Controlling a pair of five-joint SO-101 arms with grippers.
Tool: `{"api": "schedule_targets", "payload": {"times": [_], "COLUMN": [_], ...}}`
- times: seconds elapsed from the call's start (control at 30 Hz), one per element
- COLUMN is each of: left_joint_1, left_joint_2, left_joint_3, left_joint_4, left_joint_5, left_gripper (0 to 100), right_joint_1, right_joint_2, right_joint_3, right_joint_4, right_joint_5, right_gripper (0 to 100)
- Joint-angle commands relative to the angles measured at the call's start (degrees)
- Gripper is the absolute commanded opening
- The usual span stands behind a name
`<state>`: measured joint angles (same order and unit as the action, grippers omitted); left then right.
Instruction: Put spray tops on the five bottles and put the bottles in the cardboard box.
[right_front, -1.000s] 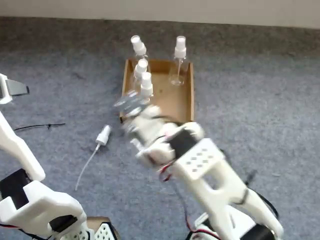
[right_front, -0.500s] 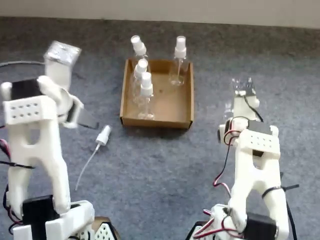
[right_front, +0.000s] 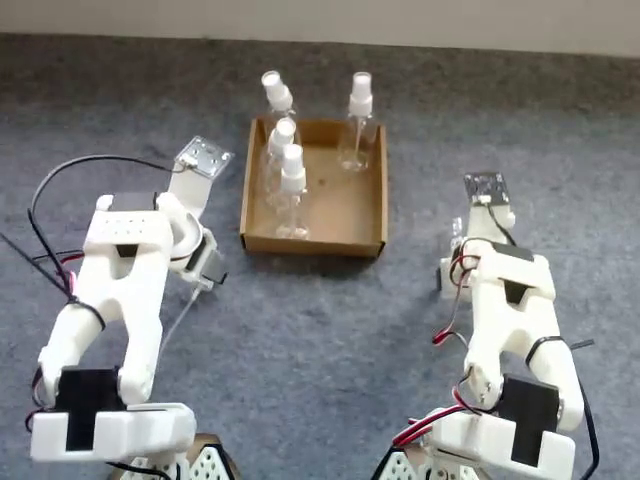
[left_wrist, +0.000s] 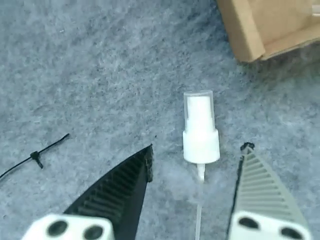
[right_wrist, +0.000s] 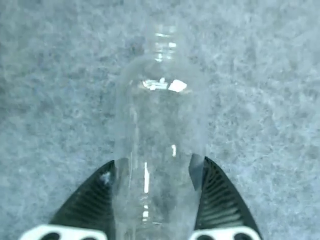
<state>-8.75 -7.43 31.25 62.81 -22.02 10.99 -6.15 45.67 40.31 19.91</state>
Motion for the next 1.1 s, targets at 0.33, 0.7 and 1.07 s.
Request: {"api": "schedule_targets", "payload": {"times": [0.33,0.7,1.07], "left_joint_1": [1.3,1.0,0.2], "left_joint_2": [10.8,11.2,11.3], "left_joint_3": [0.2,-1.2,-9.5], "left_joint_4": [-9.7,-9.5,-0.4], "left_joint_5": [0.1,0.2,18.4], "left_gripper": [24,8,7], "right_joint_1": [0.8,4.8,9.2], "right_joint_2": [0.7,0.6,0.6], "right_joint_3": [0.2,0.3,-0.2], "right_joint_4": [-0.9,-0.8,2.4], "right_joint_5": [0.6,0.8,4.3], "right_gripper": [14.2,14.2,21.7]}}
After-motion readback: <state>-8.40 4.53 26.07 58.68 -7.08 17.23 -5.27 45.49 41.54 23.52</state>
